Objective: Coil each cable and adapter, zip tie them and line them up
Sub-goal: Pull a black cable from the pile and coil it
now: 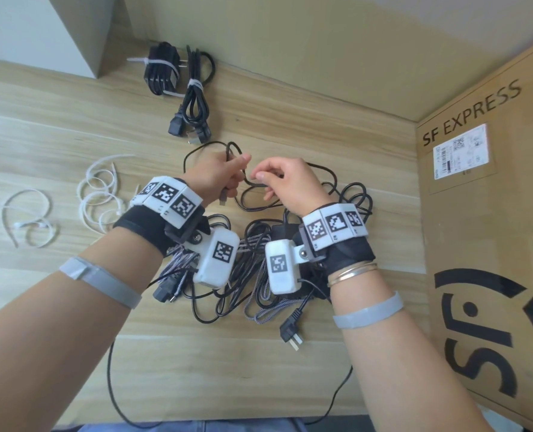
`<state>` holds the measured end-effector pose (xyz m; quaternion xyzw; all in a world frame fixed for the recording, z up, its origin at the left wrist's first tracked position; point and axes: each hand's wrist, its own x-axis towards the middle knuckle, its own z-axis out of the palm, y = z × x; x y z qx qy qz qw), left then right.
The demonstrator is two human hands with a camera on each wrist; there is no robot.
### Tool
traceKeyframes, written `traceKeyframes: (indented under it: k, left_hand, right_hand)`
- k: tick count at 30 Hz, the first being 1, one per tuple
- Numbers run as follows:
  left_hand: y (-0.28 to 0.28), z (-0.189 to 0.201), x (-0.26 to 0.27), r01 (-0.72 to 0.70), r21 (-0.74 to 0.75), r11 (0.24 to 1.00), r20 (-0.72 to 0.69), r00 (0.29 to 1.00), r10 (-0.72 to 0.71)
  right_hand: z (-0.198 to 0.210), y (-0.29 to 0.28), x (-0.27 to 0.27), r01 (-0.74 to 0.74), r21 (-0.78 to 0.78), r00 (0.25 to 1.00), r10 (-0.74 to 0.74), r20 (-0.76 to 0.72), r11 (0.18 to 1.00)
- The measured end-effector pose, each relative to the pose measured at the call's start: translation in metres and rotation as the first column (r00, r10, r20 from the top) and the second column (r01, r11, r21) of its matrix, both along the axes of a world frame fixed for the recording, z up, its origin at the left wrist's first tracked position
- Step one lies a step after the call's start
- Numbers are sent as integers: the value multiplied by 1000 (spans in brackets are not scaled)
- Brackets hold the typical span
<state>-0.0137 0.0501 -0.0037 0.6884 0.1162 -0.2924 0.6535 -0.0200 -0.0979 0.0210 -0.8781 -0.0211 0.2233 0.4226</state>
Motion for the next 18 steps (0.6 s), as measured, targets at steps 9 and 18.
traceKeyframes:
  k: [9,18]
  left_hand:
    - [-8,-2,2,121,219,968,-251,966,-64]
    - [-4,-2,6,-201,-78,976,-155,970,188]
  right_hand:
    - [-6,14,-12,58,278,998,-56,-14,959]
    - [-6,-6,-7,1,-28,998,1,71,1000]
